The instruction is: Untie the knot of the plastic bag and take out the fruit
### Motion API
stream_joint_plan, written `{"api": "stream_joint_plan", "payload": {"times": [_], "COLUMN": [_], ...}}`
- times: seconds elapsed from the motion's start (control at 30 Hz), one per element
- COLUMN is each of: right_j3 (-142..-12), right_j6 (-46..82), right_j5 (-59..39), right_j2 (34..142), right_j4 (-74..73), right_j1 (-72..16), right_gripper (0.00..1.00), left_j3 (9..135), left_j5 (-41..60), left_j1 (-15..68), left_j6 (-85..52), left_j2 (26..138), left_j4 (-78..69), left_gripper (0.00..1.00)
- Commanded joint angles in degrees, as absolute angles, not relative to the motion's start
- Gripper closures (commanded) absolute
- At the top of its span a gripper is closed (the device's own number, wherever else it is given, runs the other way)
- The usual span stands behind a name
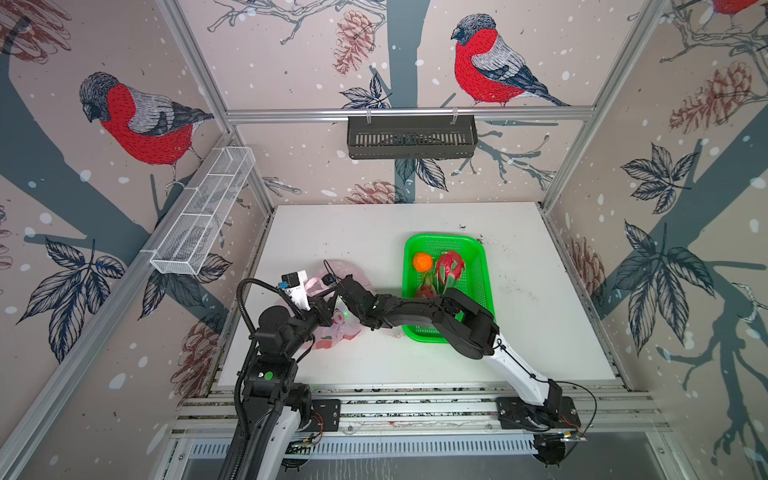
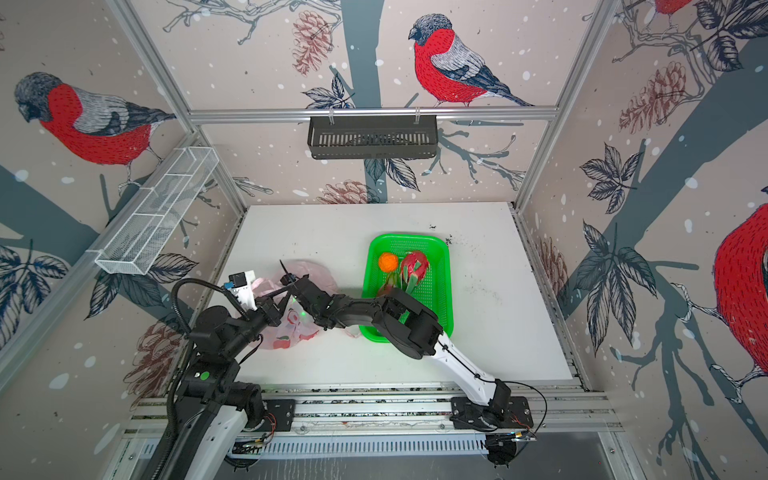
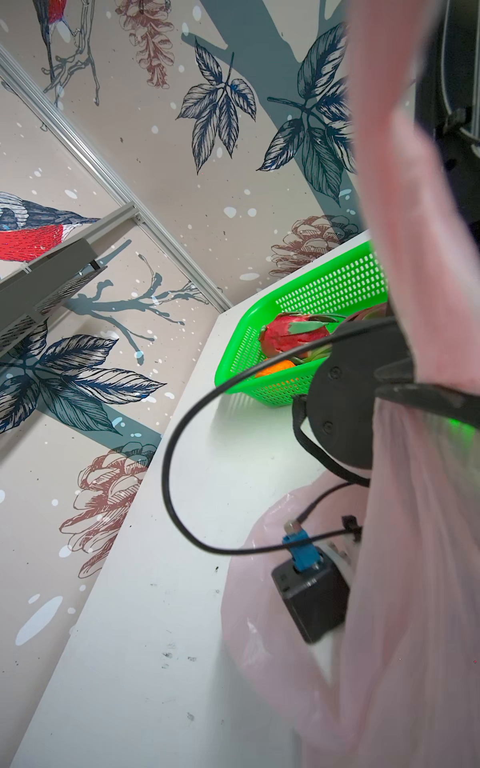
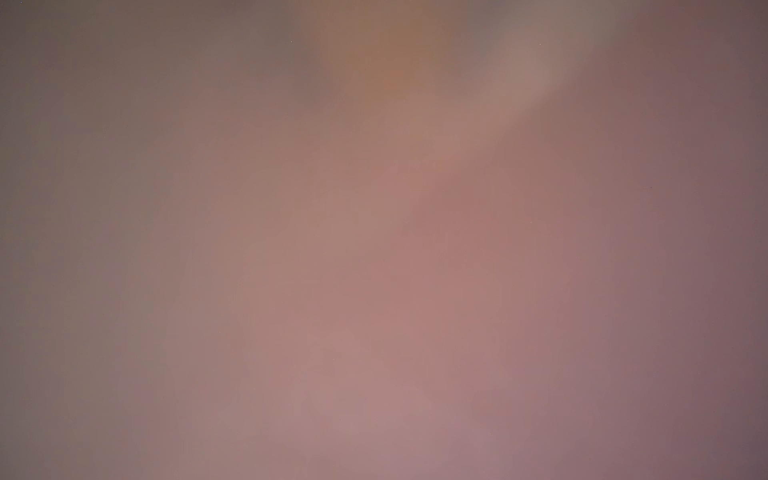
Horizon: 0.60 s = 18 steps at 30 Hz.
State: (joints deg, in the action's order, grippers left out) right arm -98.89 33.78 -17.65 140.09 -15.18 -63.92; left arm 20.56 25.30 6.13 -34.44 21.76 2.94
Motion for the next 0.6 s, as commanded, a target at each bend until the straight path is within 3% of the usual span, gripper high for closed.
{"api": "stream_joint_plan", "payload": {"times": [0.0,0.57], "right_j3": [-96.45,-89.27], "right_j6": [36.15,34.93], "right_j5": [-16.45,-14.12], "right_j2": [137.73,126.93], "right_j4": [-18.46,-17.81], "right_j1": [-63.16,-60.76], "right_gripper": [0.74,0.83], "left_j3": [19.92,17.23], "left_j5": [23.78,19.3], "left_j1": [6.15,6.15], "left_j6": [-35.32,-37.52], "left_j2": [20.24,13.86], "left_j4": [2.39,5.38], "left_gripper": [1.0,1.0]}}
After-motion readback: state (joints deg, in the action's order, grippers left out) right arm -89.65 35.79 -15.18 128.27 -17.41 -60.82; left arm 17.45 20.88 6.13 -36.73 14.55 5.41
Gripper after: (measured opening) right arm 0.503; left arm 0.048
